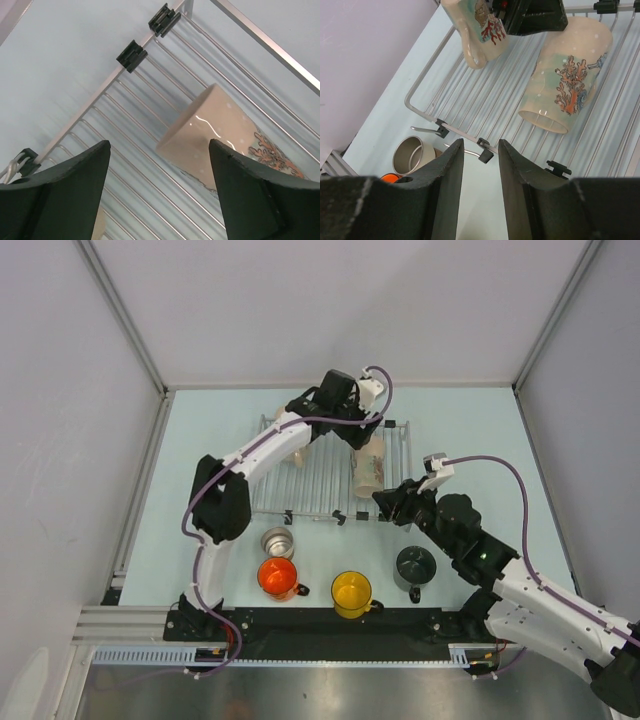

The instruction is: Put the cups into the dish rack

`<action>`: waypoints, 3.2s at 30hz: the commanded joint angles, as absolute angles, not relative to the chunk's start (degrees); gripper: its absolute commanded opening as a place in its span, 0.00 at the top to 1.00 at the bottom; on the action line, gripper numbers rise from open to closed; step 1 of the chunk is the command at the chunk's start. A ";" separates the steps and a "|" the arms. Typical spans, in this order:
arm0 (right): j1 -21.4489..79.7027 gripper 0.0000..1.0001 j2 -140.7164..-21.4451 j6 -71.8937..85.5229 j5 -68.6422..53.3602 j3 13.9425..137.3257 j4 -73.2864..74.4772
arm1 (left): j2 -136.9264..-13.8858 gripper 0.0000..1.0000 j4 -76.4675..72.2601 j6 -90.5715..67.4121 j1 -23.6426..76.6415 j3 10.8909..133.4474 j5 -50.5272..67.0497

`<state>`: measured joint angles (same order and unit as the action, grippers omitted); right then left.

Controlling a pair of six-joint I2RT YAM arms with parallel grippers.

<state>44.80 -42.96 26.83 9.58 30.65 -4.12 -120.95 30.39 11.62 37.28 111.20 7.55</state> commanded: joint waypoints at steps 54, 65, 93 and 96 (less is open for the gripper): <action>41.40 0.62 -44.03 27.33 9.40 32.70 -4.66 | -128.23 0.81 63.89 28.04 34.37 119.17 40.34; 40.52 0.62 -44.21 27.77 9.41 32.70 -4.22 | -126.83 1.00 66.97 29.35 31.47 120.68 46.67; 58.35 0.06 -74.70 17.84 36.18 54.48 20.12 | -119.80 0.97 51.42 18.90 26.54 113.12 39.99; 58.45 0.04 -79.18 18.63 39.45 55.89 22.15 | -117.17 0.96 50.46 19.42 26.54 109.52 40.87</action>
<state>57.98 -75.31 19.18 28.62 52.53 17.63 -122.69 51.88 19.49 26.55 112.40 38.74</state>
